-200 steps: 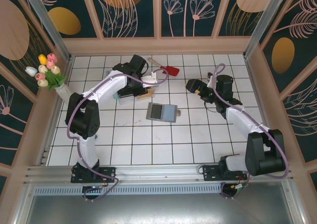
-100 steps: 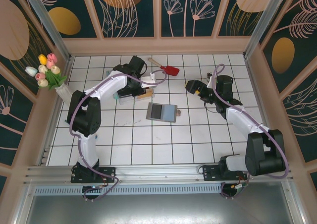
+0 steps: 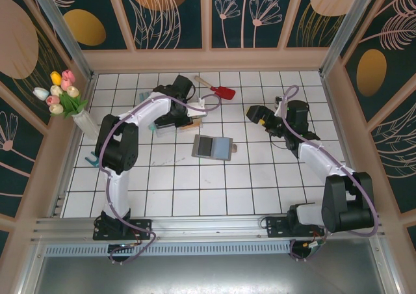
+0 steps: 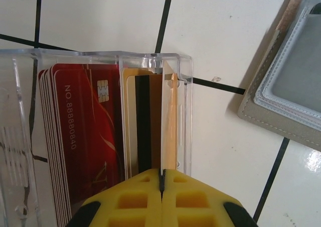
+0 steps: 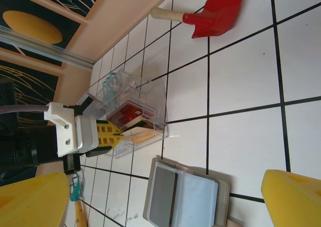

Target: Take the credit cards out of the card holder

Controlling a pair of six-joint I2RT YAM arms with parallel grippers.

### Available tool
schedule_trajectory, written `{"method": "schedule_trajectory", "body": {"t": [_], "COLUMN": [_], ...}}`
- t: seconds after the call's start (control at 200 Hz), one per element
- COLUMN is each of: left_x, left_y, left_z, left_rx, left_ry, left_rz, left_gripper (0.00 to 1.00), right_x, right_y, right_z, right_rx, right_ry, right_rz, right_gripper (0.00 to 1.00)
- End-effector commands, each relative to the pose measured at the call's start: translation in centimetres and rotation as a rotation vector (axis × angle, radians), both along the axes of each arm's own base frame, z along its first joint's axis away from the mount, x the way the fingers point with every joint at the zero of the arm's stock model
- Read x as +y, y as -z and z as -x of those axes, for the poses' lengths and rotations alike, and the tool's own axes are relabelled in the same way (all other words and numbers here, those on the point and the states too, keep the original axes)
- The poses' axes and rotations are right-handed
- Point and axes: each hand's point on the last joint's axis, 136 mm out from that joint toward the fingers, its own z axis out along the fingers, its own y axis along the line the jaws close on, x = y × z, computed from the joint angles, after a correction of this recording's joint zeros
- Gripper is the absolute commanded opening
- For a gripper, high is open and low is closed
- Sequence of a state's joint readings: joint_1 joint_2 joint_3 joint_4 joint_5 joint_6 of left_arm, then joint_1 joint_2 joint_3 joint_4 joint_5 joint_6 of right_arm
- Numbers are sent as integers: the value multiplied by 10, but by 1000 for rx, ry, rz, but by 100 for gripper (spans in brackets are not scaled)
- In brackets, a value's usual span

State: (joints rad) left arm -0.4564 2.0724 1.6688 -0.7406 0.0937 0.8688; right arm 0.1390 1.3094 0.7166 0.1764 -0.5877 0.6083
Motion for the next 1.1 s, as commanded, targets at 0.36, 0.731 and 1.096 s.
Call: {"method": "schedule_trajectory", "body": {"t": [0.36,0.731,1.096], "left_x": [-3,-10,107], "left_y": [-34,-144,-192], "left_z": [-11,-30,-9], "left_rx": [-14,-297,-718], "left_ry": [-45,-394,-1069], "left_rz": [99,522,697], "left_gripper": [31,43,85], "right_x": [2,29,108], "right_y": [-13,12,51], "right_z": [6,23,62], "right_rx": [-42,55,235], "right_ry": [-24,-41,-179], "right_rz": [-40,42,31], "right_gripper": [99,96,70]}}
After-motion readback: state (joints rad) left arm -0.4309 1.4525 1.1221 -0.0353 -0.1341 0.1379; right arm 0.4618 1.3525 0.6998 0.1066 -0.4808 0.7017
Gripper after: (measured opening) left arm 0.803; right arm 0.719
